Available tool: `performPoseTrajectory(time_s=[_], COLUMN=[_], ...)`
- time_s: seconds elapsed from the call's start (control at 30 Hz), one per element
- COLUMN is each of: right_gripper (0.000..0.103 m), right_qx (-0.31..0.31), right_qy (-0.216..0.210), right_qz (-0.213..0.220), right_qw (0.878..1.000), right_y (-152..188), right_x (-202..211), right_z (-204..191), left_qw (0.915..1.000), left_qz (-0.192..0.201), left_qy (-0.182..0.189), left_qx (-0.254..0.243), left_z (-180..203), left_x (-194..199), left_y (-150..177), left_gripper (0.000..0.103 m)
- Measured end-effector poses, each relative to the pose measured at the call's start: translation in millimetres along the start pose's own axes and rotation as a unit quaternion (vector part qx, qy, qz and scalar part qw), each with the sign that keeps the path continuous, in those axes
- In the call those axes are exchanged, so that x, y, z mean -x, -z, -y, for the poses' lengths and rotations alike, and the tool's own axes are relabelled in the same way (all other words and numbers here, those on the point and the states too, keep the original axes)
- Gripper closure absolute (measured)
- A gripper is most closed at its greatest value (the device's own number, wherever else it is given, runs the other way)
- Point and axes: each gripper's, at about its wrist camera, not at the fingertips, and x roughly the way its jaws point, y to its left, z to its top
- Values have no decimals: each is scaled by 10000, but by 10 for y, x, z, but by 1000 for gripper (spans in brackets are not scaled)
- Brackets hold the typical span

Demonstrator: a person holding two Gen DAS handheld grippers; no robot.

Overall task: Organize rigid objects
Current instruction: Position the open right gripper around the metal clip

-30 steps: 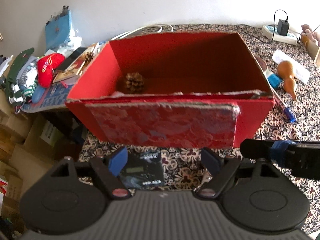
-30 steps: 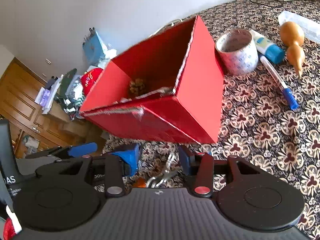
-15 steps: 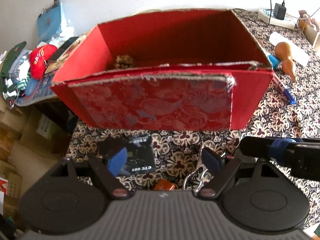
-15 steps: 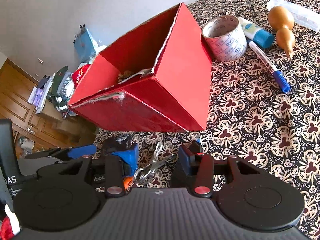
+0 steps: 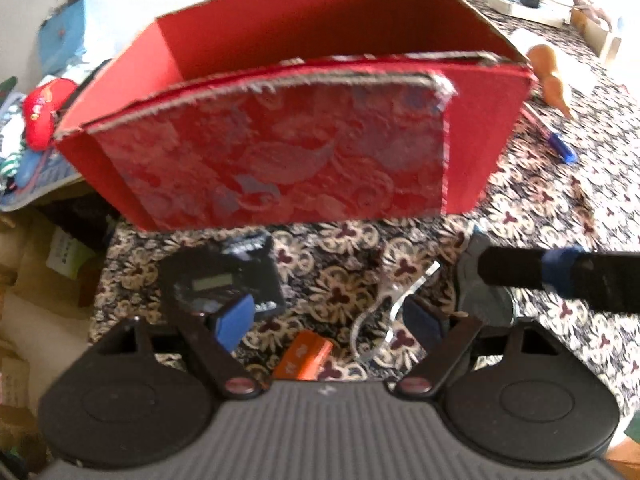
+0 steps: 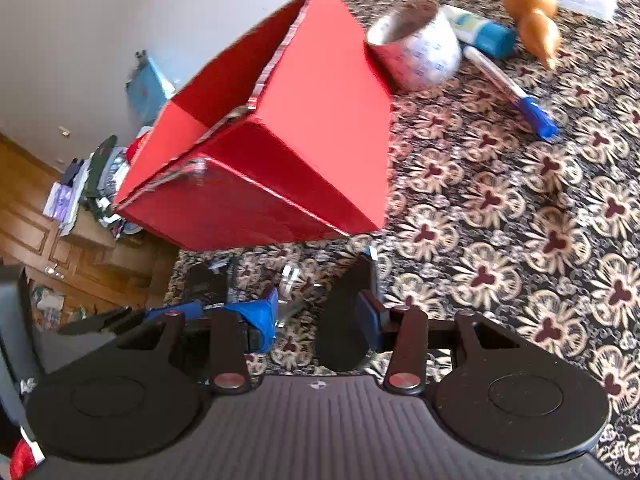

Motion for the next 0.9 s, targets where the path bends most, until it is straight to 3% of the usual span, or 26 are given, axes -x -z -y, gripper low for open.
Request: performPoseTrajectory(time_s=[0.3, 0.9], right_gripper=[78, 79], right_qx=[-69, -93], right_qy=[347, 417], right_qz=[20, -108], right_qw=[9994, 9990], right_y=[14, 36], right_x=[-13, -102], right_z=[86, 188], left_qw=[9993, 9966], left_qz=[-129, -226], left_qy=[232, 475], left_qx=[-281, -633], left_z=[118, 261], left_x=[-72, -164], left_y=[24, -11], left_gripper=[18, 15])
